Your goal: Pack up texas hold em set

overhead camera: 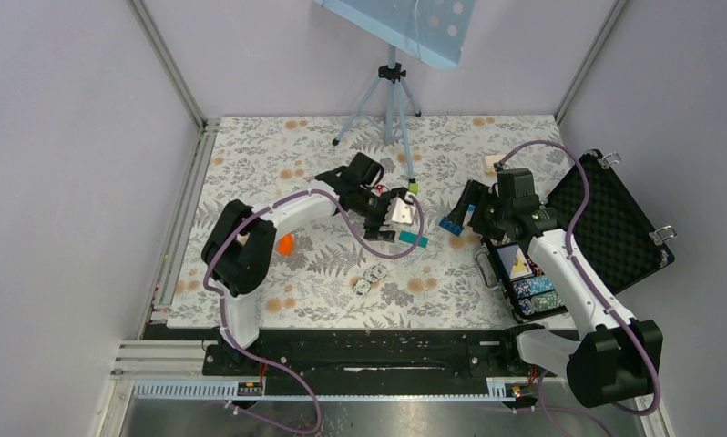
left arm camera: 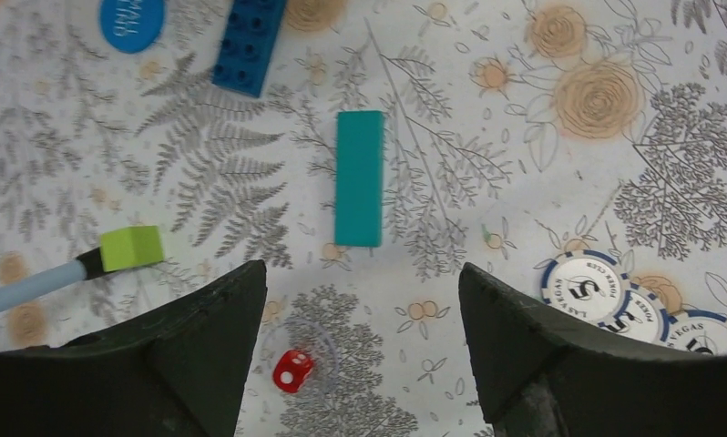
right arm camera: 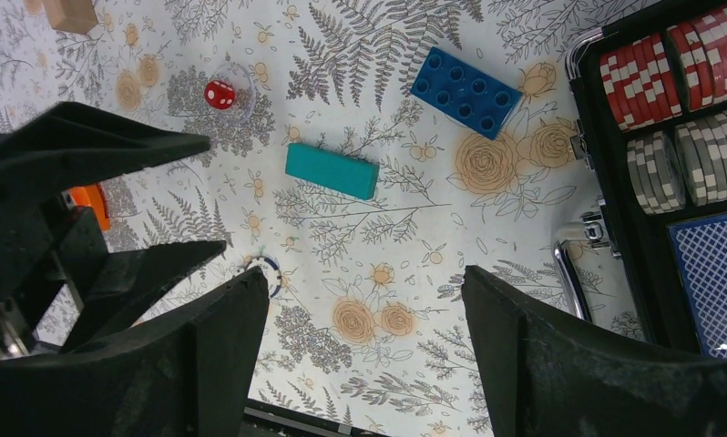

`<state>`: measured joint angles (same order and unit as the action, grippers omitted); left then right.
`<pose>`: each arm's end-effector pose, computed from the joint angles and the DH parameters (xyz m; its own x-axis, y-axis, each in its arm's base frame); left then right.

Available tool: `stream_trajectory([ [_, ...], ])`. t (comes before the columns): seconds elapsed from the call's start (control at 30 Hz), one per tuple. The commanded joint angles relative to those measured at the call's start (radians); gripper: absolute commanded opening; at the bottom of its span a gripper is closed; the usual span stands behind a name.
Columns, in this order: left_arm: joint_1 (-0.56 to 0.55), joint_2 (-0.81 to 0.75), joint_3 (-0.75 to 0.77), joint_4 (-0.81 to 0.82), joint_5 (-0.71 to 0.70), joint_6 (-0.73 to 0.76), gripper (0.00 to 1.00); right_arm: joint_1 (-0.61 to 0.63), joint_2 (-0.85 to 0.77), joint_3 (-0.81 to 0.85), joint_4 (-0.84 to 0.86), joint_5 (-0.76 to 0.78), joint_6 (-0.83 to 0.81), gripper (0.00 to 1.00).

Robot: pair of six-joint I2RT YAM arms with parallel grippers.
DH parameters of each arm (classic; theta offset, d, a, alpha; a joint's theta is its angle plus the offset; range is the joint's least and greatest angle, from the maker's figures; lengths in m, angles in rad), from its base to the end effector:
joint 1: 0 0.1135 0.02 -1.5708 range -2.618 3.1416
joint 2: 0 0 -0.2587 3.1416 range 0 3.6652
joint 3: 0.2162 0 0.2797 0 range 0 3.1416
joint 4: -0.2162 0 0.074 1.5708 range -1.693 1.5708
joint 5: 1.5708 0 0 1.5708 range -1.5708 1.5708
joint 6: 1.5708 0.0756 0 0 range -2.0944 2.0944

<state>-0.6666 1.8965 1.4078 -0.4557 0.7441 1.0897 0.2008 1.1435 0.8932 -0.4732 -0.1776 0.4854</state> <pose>0.3205 -0.3173 0.1783 0.3853 0.5267 -0.7577 0.9193 -0.2901 0.2658 0.2948 0.0736 0.2412 -0.7259 0.3209 -0.6084 0.0143 0.8913 0.4531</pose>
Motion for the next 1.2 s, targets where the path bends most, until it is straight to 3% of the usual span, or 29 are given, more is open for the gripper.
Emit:
stream_trajectory([
  [0.0,-0.046,0.029,0.031,-0.049,-0.017,0.059,0.76,-0.001,-0.010,0.007,-0.006,-0.014,-0.023,0.85],
  [0.27,-0.074,0.097,0.064,0.002,-0.058,-0.052,0.70,-0.004,-0.011,0.017,-0.016,-0.052,-0.027,0.85],
  [0.47,-0.084,0.163,0.171,-0.027,-0.135,-0.145,0.72,-0.004,-0.028,-0.002,-0.017,-0.056,-0.028,0.85],
  [0.7,-0.084,0.200,0.216,-0.092,-0.260,-0.096,0.74,-0.004,-0.030,-0.005,-0.031,-0.045,-0.047,0.86],
  [1.17,-0.108,0.268,0.258,-0.147,-0.314,0.005,0.70,-0.005,-0.022,-0.013,-0.031,-0.047,-0.053,0.86],
])
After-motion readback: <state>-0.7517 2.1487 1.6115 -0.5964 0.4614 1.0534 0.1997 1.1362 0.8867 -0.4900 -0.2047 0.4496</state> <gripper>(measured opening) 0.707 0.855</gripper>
